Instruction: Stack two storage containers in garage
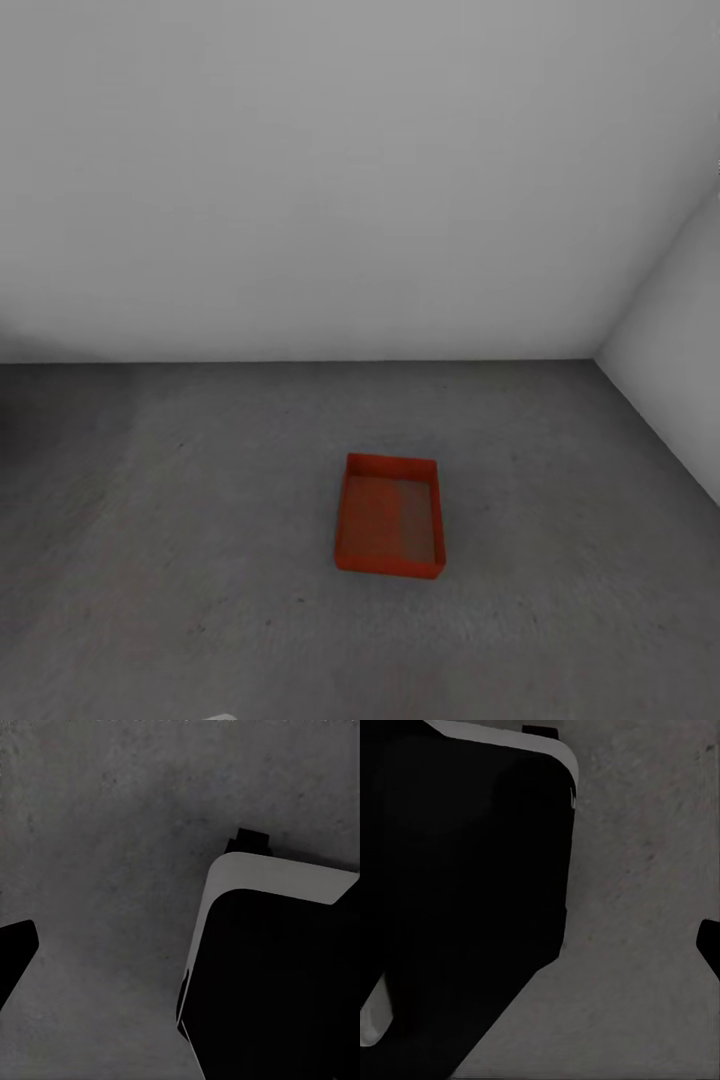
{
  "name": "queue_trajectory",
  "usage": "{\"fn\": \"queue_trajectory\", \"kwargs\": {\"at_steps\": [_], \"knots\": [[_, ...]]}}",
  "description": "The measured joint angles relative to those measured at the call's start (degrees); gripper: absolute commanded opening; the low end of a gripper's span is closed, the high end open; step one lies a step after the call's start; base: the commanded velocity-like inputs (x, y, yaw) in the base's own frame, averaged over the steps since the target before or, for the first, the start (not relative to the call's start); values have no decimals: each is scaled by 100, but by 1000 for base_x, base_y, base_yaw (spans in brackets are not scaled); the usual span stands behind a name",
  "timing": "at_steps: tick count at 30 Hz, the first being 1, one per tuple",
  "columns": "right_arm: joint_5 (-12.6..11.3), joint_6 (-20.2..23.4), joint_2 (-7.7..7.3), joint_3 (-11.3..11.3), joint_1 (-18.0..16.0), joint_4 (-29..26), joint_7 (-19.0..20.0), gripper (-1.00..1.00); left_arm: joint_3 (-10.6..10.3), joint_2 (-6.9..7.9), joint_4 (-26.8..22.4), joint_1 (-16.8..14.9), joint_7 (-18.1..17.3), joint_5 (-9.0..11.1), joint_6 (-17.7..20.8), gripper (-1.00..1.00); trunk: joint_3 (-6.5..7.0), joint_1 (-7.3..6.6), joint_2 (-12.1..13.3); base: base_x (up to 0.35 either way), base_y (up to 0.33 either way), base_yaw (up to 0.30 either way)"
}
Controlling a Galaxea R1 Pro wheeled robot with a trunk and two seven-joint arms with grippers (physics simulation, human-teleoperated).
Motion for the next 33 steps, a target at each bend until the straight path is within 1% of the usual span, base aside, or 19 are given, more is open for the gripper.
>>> {"fn": "queue_trajectory", "kwargs": {"at_steps": [2,11,28,29,31,33], "knots": [[35,2,3,4,24,3,110,100,0,2,0,0,2,3,0,100,19,0,0,0,0,0],[40,11,-15,5,32,5,277,100,0,-1,0,0,0,5,0,100,103,0,0,0,0,0],[30,14,-48,5,33,5,411,100,0,-1,0,0,0,5,0,100,261,0,0,0,0,0],[39,-29,-11,12,56,5,407,100,0,-1,0,0,0,5,0,100,271,0,0,0,0,0],[43,-118,0,12,129,5,406,100,0,1,0,0,0,5,0,100,289,0,0,0,0,0],[46,-266,2,12,292,6,411,100,0,0,0,0,0,5,1,100,308,0,0,0,0,0]]}}
